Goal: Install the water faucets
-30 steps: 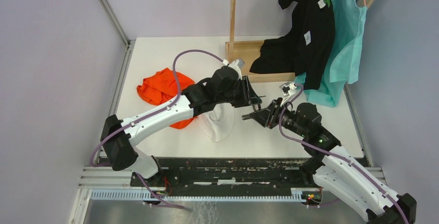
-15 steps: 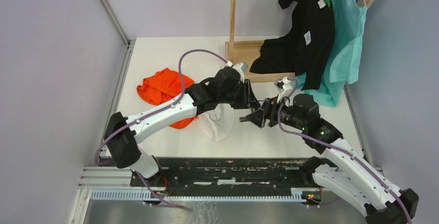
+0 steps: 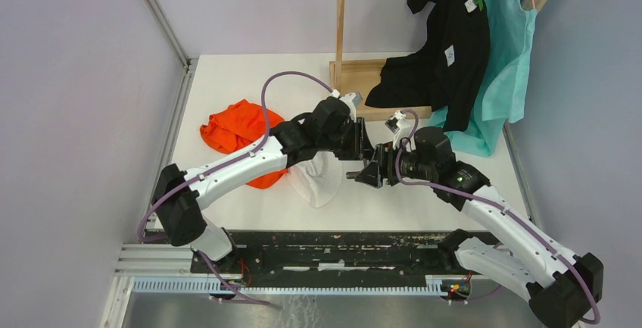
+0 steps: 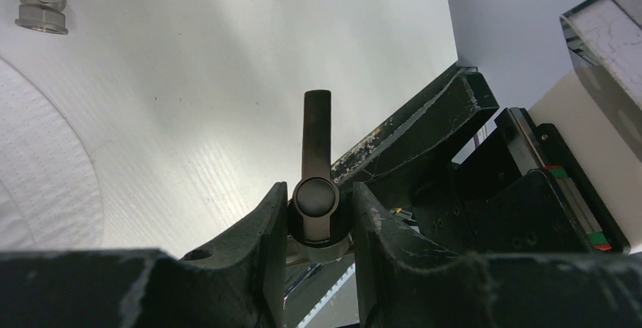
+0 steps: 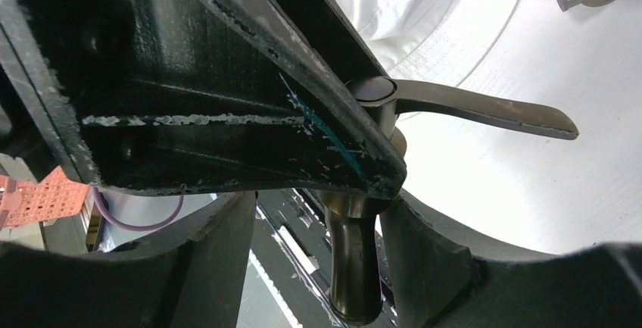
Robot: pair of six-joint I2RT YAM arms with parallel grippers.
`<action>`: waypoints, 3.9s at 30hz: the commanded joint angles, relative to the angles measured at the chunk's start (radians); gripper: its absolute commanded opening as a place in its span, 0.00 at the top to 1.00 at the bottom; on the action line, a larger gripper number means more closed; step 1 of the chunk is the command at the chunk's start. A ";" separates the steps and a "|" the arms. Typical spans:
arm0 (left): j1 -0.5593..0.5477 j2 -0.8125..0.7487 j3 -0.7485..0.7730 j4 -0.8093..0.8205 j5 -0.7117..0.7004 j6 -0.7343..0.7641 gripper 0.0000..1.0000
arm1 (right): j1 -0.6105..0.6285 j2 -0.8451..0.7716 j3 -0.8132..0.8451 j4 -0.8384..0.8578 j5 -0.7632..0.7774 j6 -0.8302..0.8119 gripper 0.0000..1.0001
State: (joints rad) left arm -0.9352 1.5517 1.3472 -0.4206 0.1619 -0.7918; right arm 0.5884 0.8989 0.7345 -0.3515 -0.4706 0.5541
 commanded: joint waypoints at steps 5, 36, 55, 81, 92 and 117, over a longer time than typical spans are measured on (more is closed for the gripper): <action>0.007 -0.015 0.060 0.051 0.037 0.034 0.97 | 0.001 0.006 -0.020 0.106 -0.022 0.023 0.39; 0.008 -0.019 0.061 0.051 0.048 0.038 0.97 | 0.001 0.037 -0.076 0.232 -0.028 0.074 1.00; 0.072 0.013 0.093 -0.069 -0.176 0.295 0.01 | -0.285 -0.207 0.002 -0.317 0.419 -0.091 1.00; 0.147 0.667 0.489 -0.252 -0.188 0.736 0.33 | -0.329 -0.257 0.002 -0.311 0.408 -0.074 1.00; 0.148 0.680 0.506 -0.290 -0.147 0.751 0.48 | -0.329 -0.242 -0.005 -0.292 0.390 -0.070 1.00; 0.139 0.749 0.615 -0.343 -0.167 0.725 0.56 | -0.329 -0.237 -0.023 -0.267 0.354 -0.060 1.00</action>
State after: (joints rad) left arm -0.7879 2.2967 1.8938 -0.7536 0.0032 -0.0803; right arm 0.2634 0.6750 0.6861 -0.6861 -0.1081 0.4923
